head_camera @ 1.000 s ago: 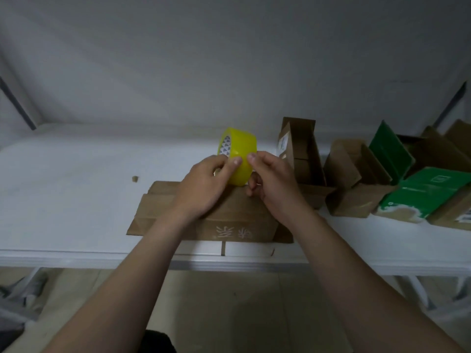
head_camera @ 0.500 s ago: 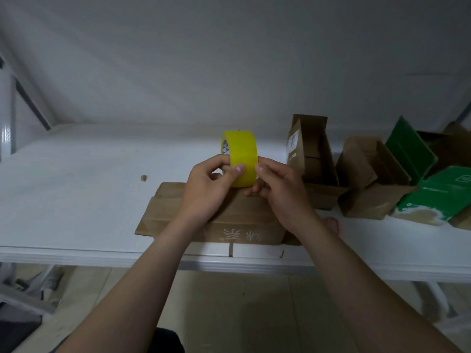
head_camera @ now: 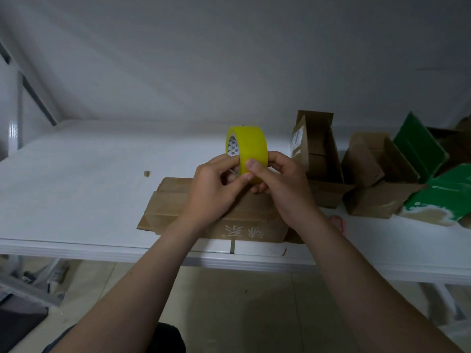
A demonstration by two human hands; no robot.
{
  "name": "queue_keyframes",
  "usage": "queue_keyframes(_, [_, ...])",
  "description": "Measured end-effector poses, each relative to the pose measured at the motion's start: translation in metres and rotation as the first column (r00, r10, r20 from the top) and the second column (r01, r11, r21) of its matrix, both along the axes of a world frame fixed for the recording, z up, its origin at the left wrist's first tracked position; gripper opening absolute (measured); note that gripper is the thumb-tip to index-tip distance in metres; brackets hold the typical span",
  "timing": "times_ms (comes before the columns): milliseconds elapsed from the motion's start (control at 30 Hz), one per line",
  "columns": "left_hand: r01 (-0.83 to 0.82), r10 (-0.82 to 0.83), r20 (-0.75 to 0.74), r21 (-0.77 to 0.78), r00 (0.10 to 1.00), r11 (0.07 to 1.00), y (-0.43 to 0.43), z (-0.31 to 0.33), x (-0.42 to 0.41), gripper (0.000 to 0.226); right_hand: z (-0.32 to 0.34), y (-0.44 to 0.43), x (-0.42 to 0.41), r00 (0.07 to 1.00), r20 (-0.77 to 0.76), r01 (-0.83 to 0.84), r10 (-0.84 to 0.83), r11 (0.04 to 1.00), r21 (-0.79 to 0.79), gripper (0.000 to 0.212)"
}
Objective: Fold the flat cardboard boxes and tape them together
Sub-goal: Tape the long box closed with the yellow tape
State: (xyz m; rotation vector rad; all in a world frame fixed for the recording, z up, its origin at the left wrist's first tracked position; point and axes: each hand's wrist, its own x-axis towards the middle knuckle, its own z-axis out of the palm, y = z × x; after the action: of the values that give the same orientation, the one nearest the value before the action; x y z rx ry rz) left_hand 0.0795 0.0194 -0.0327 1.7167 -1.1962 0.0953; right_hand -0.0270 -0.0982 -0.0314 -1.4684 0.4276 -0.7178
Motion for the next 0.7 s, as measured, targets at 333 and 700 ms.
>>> queue_keyframes(333, [0.007, -0.007, 0.006, -0.048, 1.000, 0.999, 0.000, 0.001, -0.001, 0.020, 0.013, -0.001, -0.005, 0.992, -0.084, 0.076, -0.093, 0.980, -0.183, 0.028])
queue_keyframes(700, [0.020, -0.021, 0.158, 0.008, 0.987, 1.000, 0.001, -0.003, -0.003, 0.014, 0.019, -0.002, -0.014, 0.985, -0.129, 0.077, -0.117, 0.958, -0.277, 0.022])
